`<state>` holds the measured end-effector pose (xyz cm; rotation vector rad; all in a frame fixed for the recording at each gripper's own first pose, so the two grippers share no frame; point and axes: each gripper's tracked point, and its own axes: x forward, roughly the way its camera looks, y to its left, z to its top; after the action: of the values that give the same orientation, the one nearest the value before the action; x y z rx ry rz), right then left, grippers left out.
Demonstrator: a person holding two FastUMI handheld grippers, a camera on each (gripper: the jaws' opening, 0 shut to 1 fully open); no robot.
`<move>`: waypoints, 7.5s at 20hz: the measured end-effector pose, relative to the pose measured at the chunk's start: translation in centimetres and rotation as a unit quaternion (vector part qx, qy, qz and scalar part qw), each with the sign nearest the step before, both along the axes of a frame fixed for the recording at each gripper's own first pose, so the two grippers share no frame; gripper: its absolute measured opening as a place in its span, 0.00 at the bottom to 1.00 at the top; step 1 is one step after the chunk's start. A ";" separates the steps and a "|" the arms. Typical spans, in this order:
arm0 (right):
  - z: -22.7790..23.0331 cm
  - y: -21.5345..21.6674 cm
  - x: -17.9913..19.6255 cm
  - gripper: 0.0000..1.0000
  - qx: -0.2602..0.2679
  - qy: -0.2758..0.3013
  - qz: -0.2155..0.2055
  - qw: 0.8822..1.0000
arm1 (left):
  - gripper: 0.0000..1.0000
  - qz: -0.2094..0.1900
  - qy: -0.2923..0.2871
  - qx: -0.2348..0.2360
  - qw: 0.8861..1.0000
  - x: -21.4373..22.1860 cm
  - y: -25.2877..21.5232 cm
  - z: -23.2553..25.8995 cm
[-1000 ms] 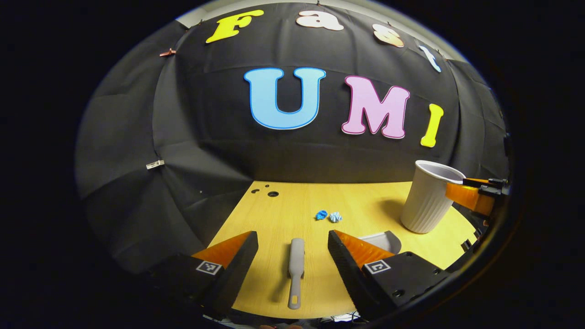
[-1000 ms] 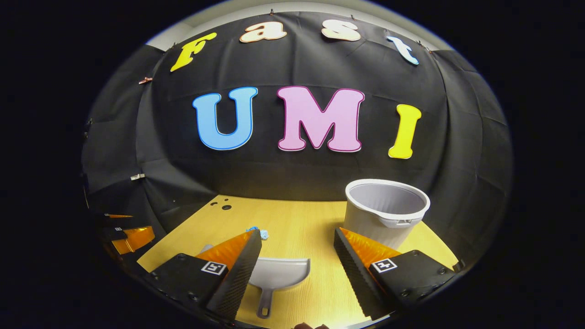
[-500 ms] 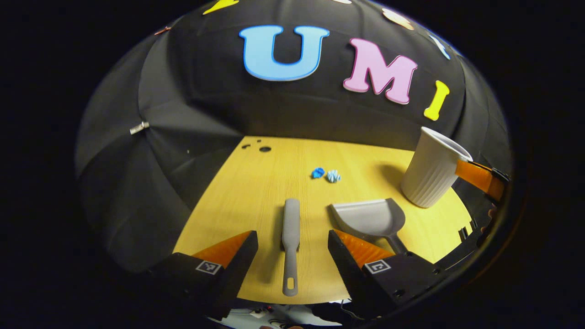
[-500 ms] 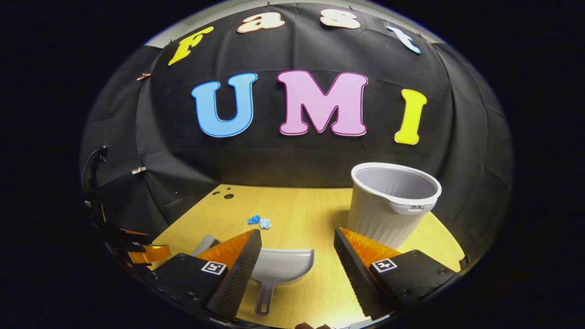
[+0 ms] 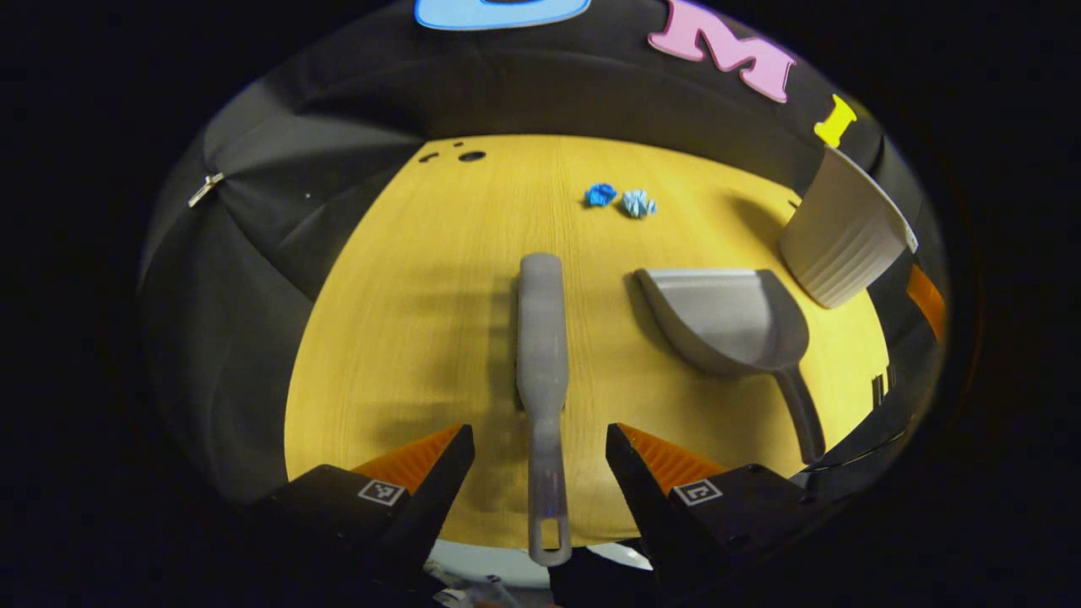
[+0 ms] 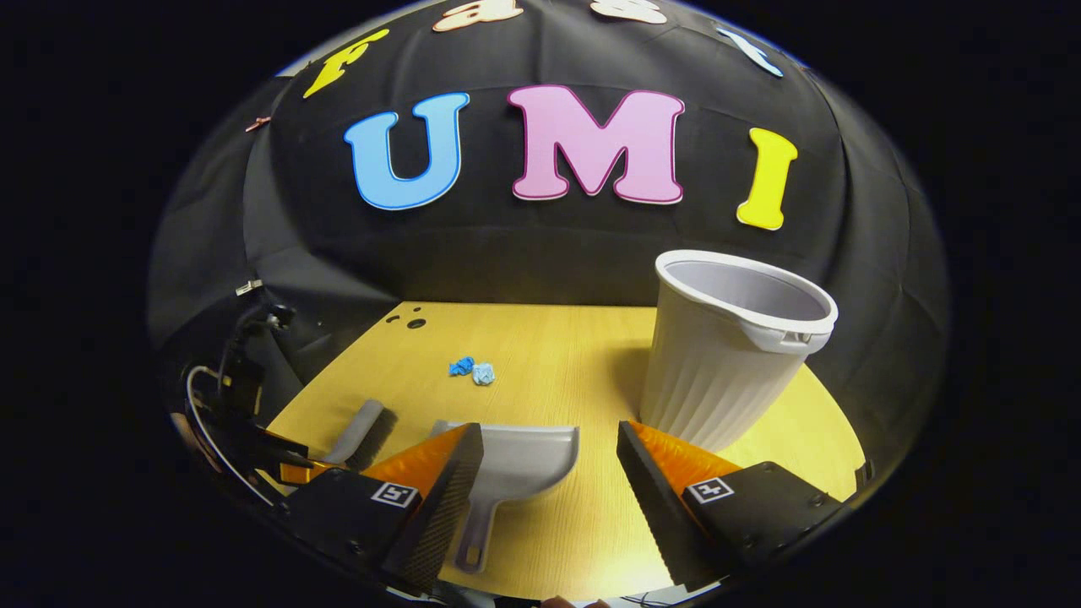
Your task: Pick up the small broom and dustpan from the desktop, sweep the trash into the dustpan with the broom, and then empty the trash into the garbage bin.
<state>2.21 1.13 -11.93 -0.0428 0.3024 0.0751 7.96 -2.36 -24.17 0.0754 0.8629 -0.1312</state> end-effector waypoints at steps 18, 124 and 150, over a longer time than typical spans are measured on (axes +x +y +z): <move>-4.0 -0.9 0.8 0.99 0.033 0.109 0.011 0.993 | 0.30 0.035 0.144 0.031 0.988 1.9 -0.4 -4.8; -10.8 -3.8 2.5 0.36 -0.128 0.338 0.012 0.932 | 0.27 -0.144 -0.017 -0.081 0.986 -1.3 -6.1 -4.9; 2.2 -16.8 30.3 0.36 -0.490 0.213 0.011 0.845 | 0.27 -0.015 -0.013 -0.143 0.989 -2.8 -8.6 -7.0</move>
<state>32.55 -15.70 -9.68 -1.0668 0.7649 -0.0577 5.14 -10.98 -31.16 -0.1787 0.8087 -0.2807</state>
